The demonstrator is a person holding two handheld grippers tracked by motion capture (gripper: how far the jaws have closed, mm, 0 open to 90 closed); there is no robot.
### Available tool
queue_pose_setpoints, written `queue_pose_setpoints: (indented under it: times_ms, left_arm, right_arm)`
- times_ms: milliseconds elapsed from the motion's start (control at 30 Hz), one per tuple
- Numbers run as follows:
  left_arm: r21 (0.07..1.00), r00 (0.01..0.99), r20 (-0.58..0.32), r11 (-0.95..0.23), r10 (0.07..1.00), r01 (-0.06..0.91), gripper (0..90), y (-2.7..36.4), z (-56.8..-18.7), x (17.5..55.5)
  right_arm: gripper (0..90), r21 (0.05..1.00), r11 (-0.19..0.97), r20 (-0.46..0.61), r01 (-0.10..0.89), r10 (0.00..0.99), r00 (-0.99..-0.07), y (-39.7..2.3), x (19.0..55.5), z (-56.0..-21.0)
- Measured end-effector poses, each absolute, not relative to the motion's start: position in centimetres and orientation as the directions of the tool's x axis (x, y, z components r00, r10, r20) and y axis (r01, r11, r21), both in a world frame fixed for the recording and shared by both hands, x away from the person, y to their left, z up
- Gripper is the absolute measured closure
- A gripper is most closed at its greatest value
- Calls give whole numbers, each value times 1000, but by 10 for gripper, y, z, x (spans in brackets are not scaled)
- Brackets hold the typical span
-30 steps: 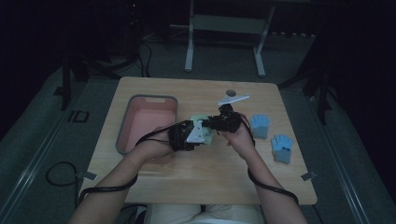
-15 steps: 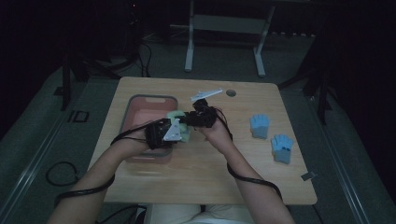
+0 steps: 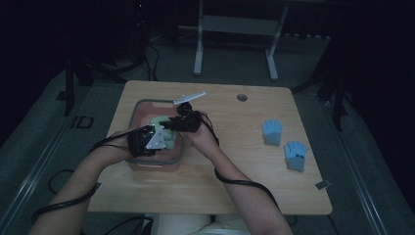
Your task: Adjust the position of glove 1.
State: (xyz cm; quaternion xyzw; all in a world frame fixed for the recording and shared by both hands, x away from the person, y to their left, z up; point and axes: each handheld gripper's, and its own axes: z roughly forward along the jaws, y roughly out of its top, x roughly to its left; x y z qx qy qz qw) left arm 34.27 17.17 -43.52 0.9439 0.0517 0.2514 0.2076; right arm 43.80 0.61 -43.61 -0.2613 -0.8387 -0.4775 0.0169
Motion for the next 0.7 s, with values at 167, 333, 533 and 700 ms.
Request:
queue_pose_setpoints:
  times_ms: [167, 333, 533, 700]
  left_arm:
    - [437, 884, 414, -899, 215, 14, 760, 179, -448, 354]
    - [450, 908, 347, -891, 236, 60, 760, 182, -463, 372]
    - [431, 924, 299, -898, 238, 92, 760, 176, -479, 391]
    - [399, 938, 266, -911, 222, 103, 759, 169, -489, 400]
  right_arm:
    - [719, 775, 405, 302, 485, 438, -847, 15, 444, -449]
    - [714, 751, 403, 320, 524, 472, -822, 15, 454, -465]
    - [701, 728, 431, 296, 533, 504, -811, 15, 461, -475]
    - [646, 701, 464, 273, 542, 527, -805, 15, 465, -482]
